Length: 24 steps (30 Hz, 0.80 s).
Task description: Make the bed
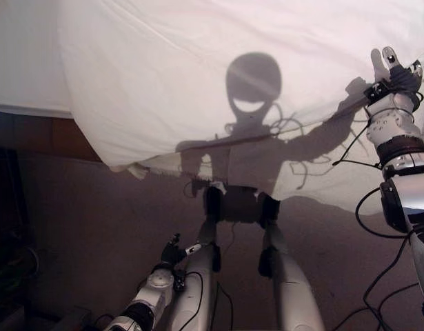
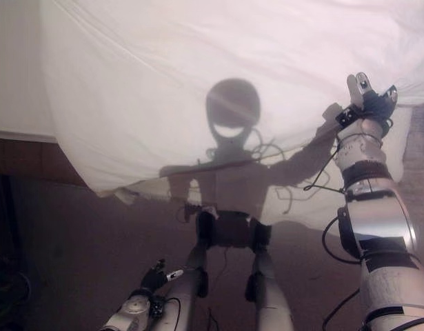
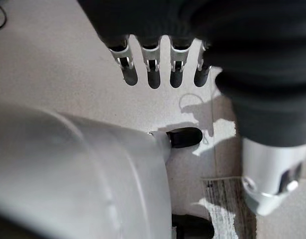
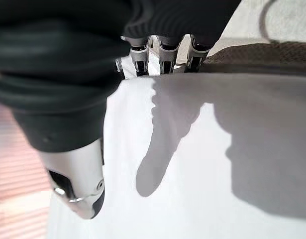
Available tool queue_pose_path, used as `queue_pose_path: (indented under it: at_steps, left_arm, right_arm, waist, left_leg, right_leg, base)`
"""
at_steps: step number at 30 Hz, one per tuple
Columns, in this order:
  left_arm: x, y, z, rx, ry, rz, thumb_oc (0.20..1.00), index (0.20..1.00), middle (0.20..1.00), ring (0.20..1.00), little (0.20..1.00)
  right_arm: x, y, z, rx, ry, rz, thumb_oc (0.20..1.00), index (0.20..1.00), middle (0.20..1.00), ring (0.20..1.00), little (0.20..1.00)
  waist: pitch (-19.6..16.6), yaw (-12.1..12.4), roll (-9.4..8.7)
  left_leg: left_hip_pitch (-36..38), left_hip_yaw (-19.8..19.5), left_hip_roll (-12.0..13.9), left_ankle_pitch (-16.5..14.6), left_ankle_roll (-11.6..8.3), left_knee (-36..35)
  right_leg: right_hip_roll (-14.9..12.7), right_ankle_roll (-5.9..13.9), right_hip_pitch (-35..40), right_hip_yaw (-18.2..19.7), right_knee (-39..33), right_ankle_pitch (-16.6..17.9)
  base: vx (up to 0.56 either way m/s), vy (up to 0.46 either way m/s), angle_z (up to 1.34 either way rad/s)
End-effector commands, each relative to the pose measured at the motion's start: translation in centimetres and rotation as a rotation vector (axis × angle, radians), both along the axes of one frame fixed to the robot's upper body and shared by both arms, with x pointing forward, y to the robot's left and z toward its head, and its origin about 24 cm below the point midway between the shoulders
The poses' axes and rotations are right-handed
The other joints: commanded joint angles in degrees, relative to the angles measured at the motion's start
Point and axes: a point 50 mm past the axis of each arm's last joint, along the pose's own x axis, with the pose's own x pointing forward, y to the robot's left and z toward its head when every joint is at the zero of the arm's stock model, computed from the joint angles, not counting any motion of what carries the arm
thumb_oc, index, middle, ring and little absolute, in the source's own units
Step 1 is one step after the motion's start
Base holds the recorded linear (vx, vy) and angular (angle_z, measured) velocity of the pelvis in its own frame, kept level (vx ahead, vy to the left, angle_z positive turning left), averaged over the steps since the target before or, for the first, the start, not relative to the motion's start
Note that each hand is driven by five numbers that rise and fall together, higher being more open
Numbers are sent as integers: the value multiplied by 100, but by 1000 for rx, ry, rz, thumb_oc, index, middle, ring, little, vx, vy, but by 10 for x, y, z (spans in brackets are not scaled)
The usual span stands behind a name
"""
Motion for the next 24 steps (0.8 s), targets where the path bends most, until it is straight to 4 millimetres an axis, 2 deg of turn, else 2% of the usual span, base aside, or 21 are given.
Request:
queue_pose_path:
  at_steps: [1, 3, 11, 16, 17, 18, 19, 24]
  left_arm:
    - [-7, -1, -5, 34, 26, -20, 1000, 1000, 1000, 1000, 1000]
    - [1, -4, 2, 31, -15, -25, 1000, 1000, 1000, 1000, 1000]
    - [15, -8, 17, 11, -96, -32, 1000, 1000, 1000, 1000, 1000]
    - [18, -10, 21, -2, -111, -30, 1000, 1000, 1000, 1000, 1000]
    - [18, -10, 21, -2, -111, -30, 1000, 1000, 1000, 1000, 1000]
    - [19, -10, 21, -8, -108, -27, 1000, 1000, 1000, 1000, 1000]
    - [19, -10, 22, -15, -111, -26, 1000, 1000, 1000, 1000, 1000]
    - [18, -10, 20, -29, -100, -10, 1000, 1000, 1000, 1000, 1000]
  right_arm:
    - [-11, -5, 45, -216, -11, -45, 1000, 1000, 1000, 1000, 1000]
    - [-11, -1, 55, -320, 48, -56, 1000, 1000, 1000, 1000, 1000]
    - [-8, 8, 65, -597, 235, -99, 1000, 1000, 1000, 1000, 1000]
    - [-11, 1, 66, -697, 343, -151, 1000, 1000, 1000, 1000, 1000]
    - [-11, 1, 66, -697, 343, -151, 947, 947, 947, 947, 947]
    - [-11, 1, 65, -749, 384, -149, 438, 438, 438, 438, 438]
    - [-11, 0, 65, -749, 385, -154, 200, 200, 200, 200, 200]
    - [-7, 1, 52, -690, 359, -112, 200, 200, 200, 200, 200]
  waist:
    - [178, 181, -393]
    - [234, 189, -432]
    - [360, 244, -473]
    - [361, 277, -481]
    - [361, 277, -480]
    - [361, 280, -482]
    - [361, 277, -478]
    - [361, 286, -487]
  left_leg:
    - [23, 21, -432, -59, -114, -60]
    - [-85, -30, -424, -11, -119, -60]
    - [-340, -200, -451, 105, -141, -60]
    - [-456, -293, -481, 154, -149, -60]
    - [-456, -293, -481, 154, -149, -60]
    - [-484, -326, -497, 173, -158, -60]
    - [-495, -343, -502, 179, -161, -60]
    - [-372, -367, -517, 161, -127, -60]
  right_leg:
    - [50, 557, 9, 302, 47, 135]
    - [46, 543, -70, 250, 58, 148]
    - [33, 527, -257, 91, 77, 132]
    - [23, 516, -343, 24, 87, 110]
    - [23, 516, -343, 23, 87, 110]
    - [10, 513, -361, 1, 98, 112]
    - [-1, 508, -360, -18, 101, 107]
    - [-19, 501, -282, -8, 138, 68]
  base:
    - [-16, -27, 7]
    - [-17, -40, 6]
    - [-3, -27, 9]
    - [6, -19, 9]
    - [0, -15, 12]
    - [0, -6, 8]
    - [0, 3, 8]
    - [-2, 20, 6]
